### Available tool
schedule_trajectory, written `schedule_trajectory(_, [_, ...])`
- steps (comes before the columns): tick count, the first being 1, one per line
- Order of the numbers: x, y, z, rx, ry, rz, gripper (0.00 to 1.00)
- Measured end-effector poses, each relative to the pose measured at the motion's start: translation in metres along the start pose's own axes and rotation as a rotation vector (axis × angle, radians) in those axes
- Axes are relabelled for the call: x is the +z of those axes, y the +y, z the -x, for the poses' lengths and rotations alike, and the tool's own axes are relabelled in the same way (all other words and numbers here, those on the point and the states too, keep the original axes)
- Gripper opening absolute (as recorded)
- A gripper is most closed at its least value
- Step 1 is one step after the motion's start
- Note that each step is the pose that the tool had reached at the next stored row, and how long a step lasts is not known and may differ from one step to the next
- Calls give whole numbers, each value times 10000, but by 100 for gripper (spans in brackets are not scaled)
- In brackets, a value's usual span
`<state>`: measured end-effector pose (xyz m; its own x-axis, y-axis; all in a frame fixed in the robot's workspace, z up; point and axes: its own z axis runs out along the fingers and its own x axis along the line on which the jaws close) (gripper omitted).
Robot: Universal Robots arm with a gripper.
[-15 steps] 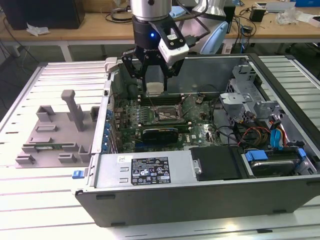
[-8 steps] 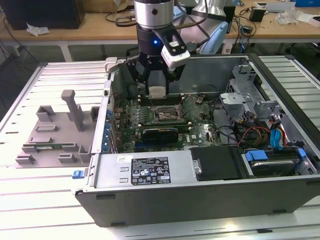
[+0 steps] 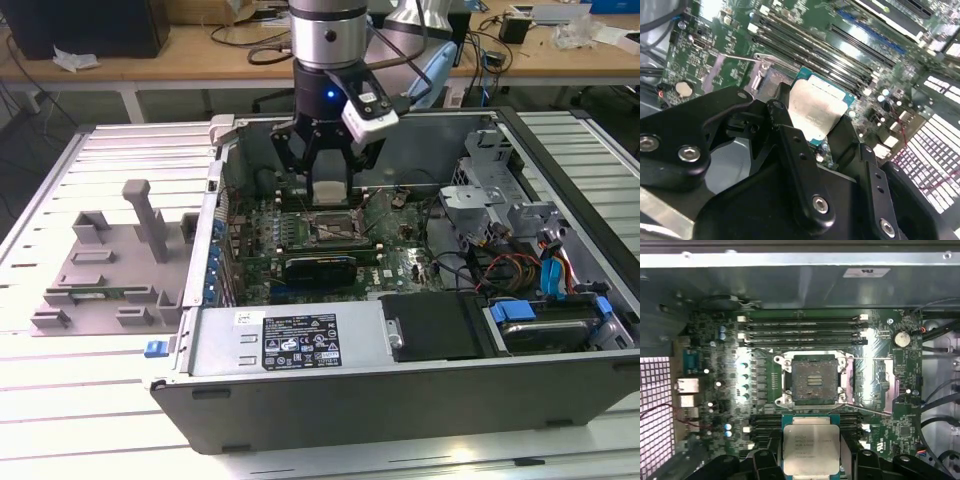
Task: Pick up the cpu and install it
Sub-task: 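Pick up the cpu and move it towards the insertion slot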
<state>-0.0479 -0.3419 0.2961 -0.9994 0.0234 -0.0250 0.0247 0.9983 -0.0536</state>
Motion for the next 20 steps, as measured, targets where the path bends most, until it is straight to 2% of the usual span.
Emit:
schedule_trajectory(4, [91, 82, 25, -1, -1, -98, 55])
schedule_trajectory(6, [140, 145, 23, -2, -2, -97, 55])
schedule_trajectory(11, [200, 244, 19, -3, -2, -97, 55])
schedule_trajectory(16, [274, 265, 20, -22, -3, -97, 55])
schedule_trajectory(20, [276, 265, 21, -24, -3, -98, 55])
